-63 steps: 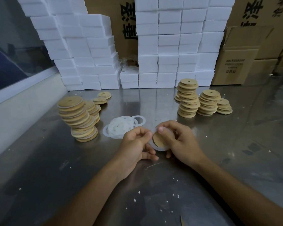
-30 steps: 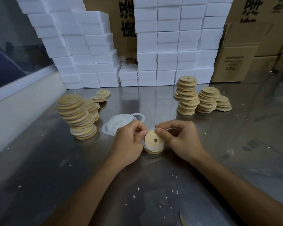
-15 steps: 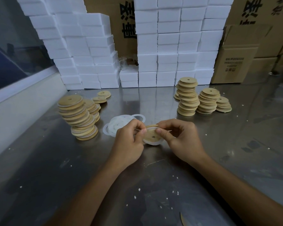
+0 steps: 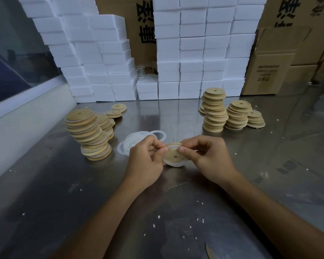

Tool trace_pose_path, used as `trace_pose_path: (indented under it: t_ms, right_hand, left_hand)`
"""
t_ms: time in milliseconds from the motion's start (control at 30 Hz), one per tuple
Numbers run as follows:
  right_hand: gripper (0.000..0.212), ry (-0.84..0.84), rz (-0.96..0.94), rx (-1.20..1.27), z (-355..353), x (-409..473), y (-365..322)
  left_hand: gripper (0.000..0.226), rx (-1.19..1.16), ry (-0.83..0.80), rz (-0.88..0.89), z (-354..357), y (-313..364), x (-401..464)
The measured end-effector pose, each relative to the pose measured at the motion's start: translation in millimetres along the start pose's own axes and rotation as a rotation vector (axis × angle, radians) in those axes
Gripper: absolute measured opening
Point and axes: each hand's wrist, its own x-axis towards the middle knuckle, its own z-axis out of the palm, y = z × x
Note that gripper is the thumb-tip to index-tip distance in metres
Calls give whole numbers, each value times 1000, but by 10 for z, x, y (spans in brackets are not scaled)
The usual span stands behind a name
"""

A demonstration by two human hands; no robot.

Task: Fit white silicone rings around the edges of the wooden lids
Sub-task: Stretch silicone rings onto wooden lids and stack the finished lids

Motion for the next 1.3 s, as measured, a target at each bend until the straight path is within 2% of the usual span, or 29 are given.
trace_pose_path:
  t_ms: [200,533,767,1067,1200,1300]
  right_hand:
    - [6,-62,4,1,-30,10,-10]
    - [5,-111,-12,-2,-96,18,-17]
    - [2,-125,-51,-195,-147,20,-15]
    - [8,-113,38,-140,-156,33,-10]
    - [4,-61,148,31,-132,32,-13]
    - [3,-25,130,8,-93,18,1]
  left_hand:
    - [23,-36,-72,-36,-82,19,40]
    - [28,1,-44,23,-56,63,23]
    - [34,14,-23,34,-45,52,21]
    - [29,-76,-25,-54,-70,-2,42]
    - [25,-151,-12,-118,-54,-50,38]
    - [24,-102,-2,-115,-27,-77,27]
